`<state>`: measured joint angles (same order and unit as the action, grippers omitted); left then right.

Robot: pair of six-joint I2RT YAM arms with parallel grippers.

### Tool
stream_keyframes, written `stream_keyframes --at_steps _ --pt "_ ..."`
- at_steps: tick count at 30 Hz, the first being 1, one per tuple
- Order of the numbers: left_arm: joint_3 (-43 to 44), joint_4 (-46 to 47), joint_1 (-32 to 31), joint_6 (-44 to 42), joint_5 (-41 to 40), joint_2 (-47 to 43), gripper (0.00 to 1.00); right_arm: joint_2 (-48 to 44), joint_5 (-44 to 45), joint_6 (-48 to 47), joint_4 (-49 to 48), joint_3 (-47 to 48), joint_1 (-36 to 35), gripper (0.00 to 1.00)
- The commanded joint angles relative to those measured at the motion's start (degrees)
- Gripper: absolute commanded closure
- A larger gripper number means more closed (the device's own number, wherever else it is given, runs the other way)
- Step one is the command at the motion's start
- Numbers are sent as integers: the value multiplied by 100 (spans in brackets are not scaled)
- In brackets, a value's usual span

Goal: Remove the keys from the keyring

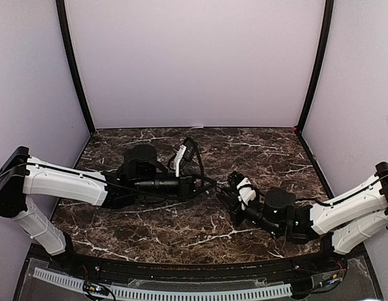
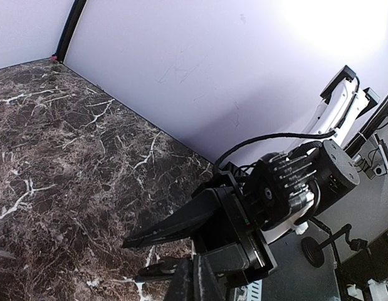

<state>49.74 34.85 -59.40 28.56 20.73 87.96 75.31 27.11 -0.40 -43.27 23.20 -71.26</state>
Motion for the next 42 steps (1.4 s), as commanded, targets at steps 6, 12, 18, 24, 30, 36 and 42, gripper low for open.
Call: stream_keyframes --at_steps 6,12,18,24,30,36,42 --pt "104 0 16 24 10 -231 100 -14 211 -100 -138 -46 -70 75" --pt "114 51 16 27 9 -219 100 12 276 -100 -146 -96 -68 76" --pt "110 61 16 33 0 -205 100 10 309 -100 -133 -111 -69 76" --pt "103 40 16 32 -7 -236 100 27 334 -91 -139 -126 -71 76" --pt "93 14 20 49 10 -218 100 -52 277 -162 -121 -71 -68 77" --pt "106 -5 20 52 26 -168 100 -141 143 -312 -125 64 -66 77" --pt "109 -25 16 55 62 -140 100 -157 71 -435 -147 174 -67 78"
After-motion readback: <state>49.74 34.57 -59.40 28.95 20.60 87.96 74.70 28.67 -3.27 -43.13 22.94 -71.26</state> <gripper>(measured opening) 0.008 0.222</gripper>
